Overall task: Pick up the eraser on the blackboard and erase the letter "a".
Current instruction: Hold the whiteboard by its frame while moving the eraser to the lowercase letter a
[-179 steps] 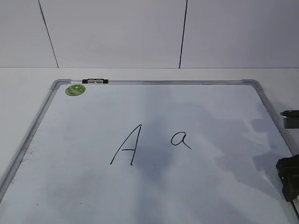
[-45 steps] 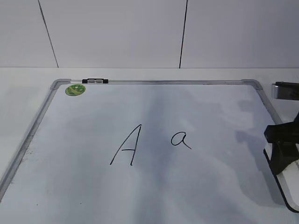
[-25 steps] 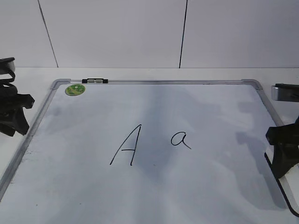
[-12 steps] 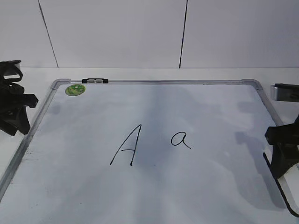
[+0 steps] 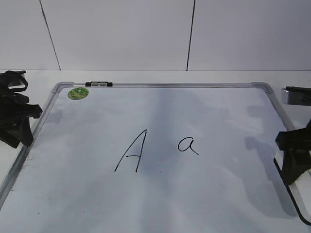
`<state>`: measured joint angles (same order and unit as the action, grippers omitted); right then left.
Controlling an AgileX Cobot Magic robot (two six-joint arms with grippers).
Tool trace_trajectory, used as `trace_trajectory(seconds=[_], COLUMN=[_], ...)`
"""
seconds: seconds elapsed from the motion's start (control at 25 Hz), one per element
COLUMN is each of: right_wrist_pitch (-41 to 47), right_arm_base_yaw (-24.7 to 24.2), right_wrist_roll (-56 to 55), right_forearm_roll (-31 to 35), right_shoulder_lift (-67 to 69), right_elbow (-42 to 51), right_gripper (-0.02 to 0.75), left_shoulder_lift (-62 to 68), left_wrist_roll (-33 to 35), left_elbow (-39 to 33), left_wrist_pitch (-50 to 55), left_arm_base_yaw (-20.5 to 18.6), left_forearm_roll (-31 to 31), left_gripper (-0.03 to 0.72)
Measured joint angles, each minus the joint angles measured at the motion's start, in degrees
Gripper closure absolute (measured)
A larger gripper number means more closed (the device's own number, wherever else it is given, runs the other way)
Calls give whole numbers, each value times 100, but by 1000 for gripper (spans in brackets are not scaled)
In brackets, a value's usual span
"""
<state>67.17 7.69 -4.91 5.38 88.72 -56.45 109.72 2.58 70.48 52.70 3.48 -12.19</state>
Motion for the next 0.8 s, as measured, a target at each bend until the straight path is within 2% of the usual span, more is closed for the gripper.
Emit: trace_trajectory(seconds=[0.8], right_wrist_pitch=[0], right_arm_base_yaw=[0], right_wrist_roll=[13], right_forearm_roll=[0], right_shoulder_lift=[0], right_elbow=[0], right_gripper=[174], left_shoulder_lift=[271], left_wrist_roll=[0], left_elbow=[92], left_wrist_pitch=[91], left_arm_base_yaw=[0], left_forearm_roll=[0], left_gripper=[456])
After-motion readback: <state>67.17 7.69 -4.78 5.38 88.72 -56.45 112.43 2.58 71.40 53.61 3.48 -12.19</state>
